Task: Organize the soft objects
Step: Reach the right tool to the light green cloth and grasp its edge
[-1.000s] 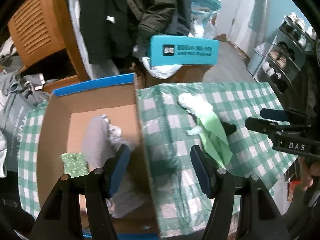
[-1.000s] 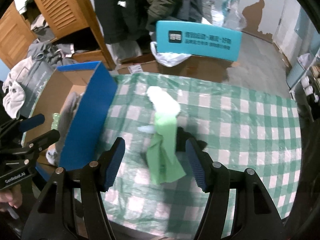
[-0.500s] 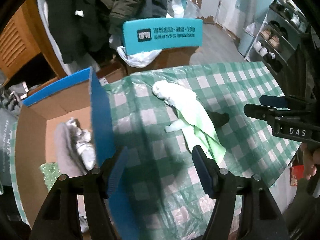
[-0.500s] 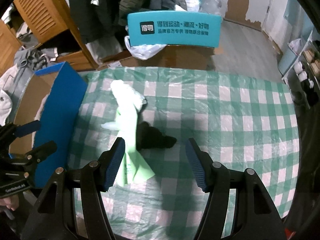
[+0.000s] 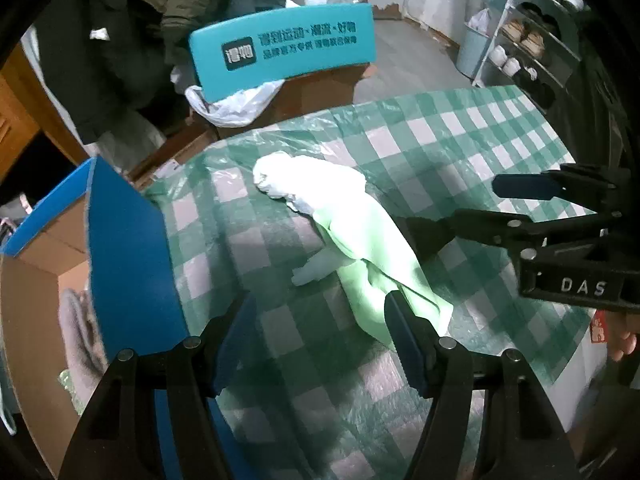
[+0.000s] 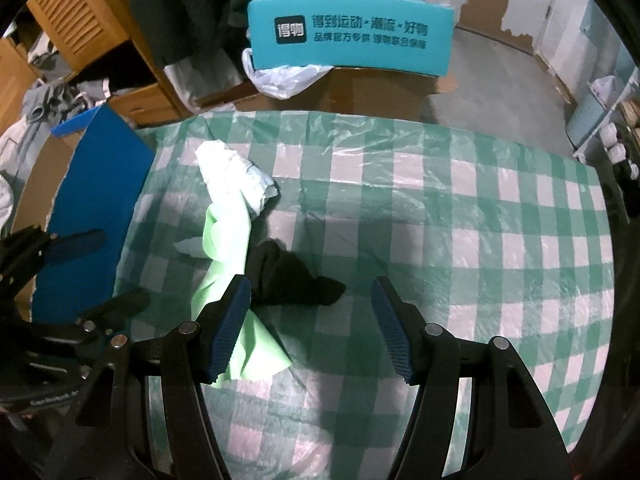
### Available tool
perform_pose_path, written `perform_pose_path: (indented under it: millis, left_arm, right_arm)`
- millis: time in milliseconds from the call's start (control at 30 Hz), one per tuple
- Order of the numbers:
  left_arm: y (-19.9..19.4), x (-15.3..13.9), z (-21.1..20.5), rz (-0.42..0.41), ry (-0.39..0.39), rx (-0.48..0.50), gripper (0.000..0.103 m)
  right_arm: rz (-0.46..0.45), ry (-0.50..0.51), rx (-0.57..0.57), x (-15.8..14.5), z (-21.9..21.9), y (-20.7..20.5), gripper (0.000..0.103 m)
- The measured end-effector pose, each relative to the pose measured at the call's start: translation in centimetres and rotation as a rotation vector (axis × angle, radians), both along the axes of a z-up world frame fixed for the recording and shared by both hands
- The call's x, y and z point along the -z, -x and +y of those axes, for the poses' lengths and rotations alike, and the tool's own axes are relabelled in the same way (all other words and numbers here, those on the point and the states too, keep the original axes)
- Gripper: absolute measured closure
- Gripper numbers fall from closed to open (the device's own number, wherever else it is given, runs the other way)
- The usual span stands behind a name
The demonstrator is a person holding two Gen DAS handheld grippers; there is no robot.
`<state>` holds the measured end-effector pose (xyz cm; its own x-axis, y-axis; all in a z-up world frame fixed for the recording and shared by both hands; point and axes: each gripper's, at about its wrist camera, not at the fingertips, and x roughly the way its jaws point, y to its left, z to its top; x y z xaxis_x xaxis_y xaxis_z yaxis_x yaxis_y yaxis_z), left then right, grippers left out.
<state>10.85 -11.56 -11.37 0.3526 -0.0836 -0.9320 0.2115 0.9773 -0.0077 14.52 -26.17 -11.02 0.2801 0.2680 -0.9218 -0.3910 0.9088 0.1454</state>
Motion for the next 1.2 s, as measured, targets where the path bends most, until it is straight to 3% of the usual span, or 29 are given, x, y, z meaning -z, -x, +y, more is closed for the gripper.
perform_pose_path:
  millis: [700,1200]
  left_arm:
    - [-3.2,4.8,1.1,0.127,0.044,0.000,0.035]
    - [-4.9,5.8,-0.2,0.138,0.031,0.023,0.035]
  right_arm:
    - [0.094,-0.003,-0.061,5.2,2.1,-2.4,0.039]
    - [0.142,0.056,0.137,5.3,-3.9,-2.8,0.039]
